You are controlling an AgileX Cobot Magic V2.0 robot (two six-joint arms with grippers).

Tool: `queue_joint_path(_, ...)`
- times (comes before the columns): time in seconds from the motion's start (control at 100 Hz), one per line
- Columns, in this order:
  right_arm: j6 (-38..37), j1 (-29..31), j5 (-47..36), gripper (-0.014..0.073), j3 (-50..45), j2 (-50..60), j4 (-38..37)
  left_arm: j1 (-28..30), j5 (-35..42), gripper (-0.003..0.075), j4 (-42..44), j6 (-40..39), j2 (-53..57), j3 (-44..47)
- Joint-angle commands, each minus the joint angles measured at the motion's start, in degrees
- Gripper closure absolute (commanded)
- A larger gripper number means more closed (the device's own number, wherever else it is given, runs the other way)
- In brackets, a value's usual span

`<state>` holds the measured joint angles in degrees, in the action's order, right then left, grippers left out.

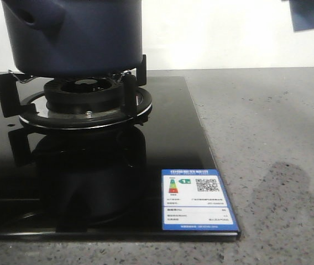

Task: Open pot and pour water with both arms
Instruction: 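Carry the cup back and lower it onto the counter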

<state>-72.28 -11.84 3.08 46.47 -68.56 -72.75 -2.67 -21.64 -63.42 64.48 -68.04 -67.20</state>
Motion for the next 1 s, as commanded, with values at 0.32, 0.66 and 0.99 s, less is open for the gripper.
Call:
queue_joint_path(0.32, 11.5, 12.7, -32.3, 0.0244, 1.2, -12.1, 10.1, 0.3, 1.6, 0.0446, -2.8, -0.3, 1.6, -2.3)
queue_joint_path(0.66, 32.7, 16.3, -48.5, 0.0244, 1.4, -23.4, 22.0, 0.3, 1.2, 0.0446, -2.8, -0.3, 1.6, -2.3)
queue_joint_path(0.99, 32.7, 16.5, -51.5, 0.0244, 1.4, -27.4, 22.4, 0.3, 1.2, 0.0446, -2.8, -0.3, 1.6, -2.3)
